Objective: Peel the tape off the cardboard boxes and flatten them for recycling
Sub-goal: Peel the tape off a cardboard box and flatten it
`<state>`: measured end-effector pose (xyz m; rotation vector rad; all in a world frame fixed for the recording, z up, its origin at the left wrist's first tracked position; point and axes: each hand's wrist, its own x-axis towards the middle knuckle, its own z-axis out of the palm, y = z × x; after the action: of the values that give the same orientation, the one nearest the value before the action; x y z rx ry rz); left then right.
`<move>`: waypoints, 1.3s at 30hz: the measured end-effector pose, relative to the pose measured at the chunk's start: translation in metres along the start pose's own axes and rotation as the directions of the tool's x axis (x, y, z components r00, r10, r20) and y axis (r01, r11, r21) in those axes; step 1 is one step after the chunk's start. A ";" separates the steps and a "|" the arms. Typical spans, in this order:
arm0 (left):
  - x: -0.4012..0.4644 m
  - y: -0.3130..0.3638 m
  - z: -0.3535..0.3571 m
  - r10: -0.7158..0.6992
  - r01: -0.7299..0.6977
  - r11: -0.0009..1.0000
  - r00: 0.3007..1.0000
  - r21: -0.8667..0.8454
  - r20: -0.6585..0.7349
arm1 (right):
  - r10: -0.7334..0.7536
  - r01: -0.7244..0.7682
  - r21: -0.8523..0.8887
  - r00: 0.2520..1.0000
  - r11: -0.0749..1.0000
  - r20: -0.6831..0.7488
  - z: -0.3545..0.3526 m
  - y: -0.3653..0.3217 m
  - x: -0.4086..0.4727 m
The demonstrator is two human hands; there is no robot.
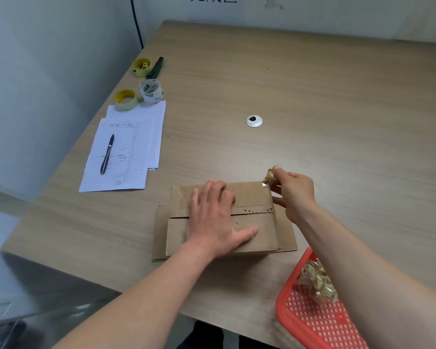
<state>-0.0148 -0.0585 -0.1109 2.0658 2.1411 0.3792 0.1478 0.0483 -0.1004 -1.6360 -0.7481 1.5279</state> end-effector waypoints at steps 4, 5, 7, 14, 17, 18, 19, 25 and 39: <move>0.000 0.000 0.001 -0.002 0.002 1.000 1.000 -0.005 -0.006 | -0.047 0.046 -0.031 0.997 0.998 -0.061 0.002 -0.002 0.003; 0.000 0.000 0.001 -0.002 0.002 1.000 1.000 -0.007 -0.005 | -0.140 0.127 -0.154 0.987 0.980 -0.077 0.001 0.000 0.003; 0.000 0.000 0.001 -0.007 0.007 1.000 1.000 -0.001 0.002 | -0.380 0.312 -0.476 0.923 0.822 -0.053 -0.004 0.005 0.005; 0.000 0.000 0.001 -0.012 0.012 1.000 1.000 0.011 0.003 | -0.636 0.604 -0.690 0.724 0.398 0.267 -0.024 0.013 0.005; 0.000 0.001 0.002 -0.009 0.009 1.000 1.000 0.004 -0.007 | -0.636 0.626 -0.680 0.712 0.383 0.297 -0.023 0.014 0.010; 0.000 0.001 0.002 -0.009 0.009 1.000 1.000 0.002 -0.009 | -0.630 0.616 -0.681 0.722 0.396 0.287 -0.022 0.012 0.011; 0.000 0.001 0.002 -0.008 0.008 1.000 1.000 0.001 -0.007 | -0.606 0.589 -0.685 0.750 0.429 0.265 -0.021 0.012 0.013; 0.000 0.001 0.000 -0.014 0.014 1.000 1.000 0.001 -0.001 | -0.160 0.149 -0.439 0.987 0.886 0.012 -0.010 0.023 0.012; -0.002 0.001 0.000 -0.009 0.009 1.000 1.000 -0.011 -0.003 | -0.006 0.008 -0.561 1.000 0.828 0.006 -0.006 -0.006 0.004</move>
<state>-0.0135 -0.0601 -0.1112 2.0505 2.1447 0.3928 0.1551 0.0544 -0.0977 -2.0432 -1.2979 1.3747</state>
